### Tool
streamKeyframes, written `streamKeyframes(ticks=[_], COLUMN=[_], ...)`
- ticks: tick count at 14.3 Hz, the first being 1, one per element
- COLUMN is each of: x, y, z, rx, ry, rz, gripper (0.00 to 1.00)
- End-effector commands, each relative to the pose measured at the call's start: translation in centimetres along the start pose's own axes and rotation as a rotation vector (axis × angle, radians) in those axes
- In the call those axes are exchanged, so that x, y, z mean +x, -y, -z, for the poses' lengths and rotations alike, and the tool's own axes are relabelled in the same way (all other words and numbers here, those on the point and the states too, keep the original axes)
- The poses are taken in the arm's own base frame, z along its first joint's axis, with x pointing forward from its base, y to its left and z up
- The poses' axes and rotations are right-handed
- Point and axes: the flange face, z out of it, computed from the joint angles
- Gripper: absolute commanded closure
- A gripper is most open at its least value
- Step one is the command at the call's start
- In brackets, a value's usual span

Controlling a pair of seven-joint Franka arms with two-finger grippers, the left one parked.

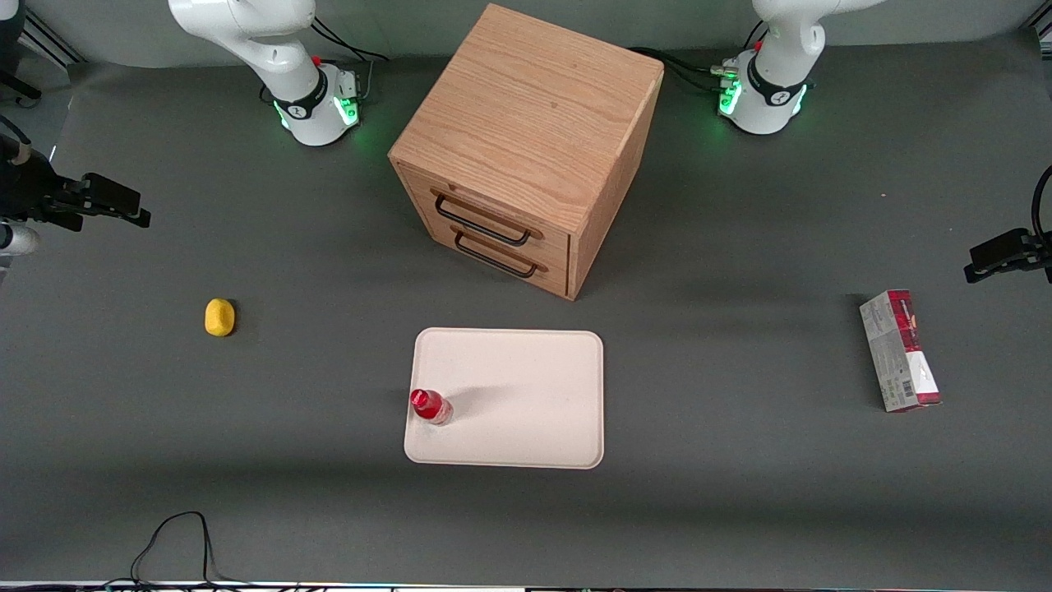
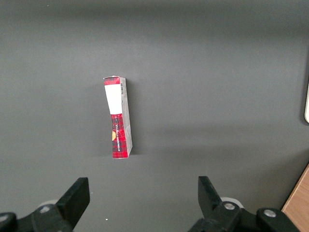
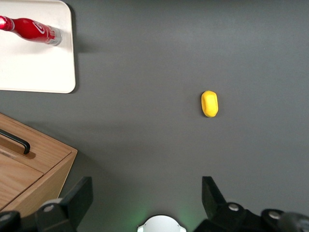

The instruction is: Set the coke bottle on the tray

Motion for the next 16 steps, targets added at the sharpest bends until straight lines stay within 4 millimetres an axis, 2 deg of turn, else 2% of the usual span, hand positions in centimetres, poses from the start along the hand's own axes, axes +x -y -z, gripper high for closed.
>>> streamKeyframes(ticks=[1, 6, 16], x=[-0.21, 0.6, 0.65], y=[-0.06, -0.35, -0.62], z=[-0.04, 0.03, 0.33], rx=[-0.013, -0.02, -0.067], ry=[-0.006, -0.023, -0.03], rz=[0.007, 0.005, 0.004], gripper=[0.0, 0.0, 0.0])
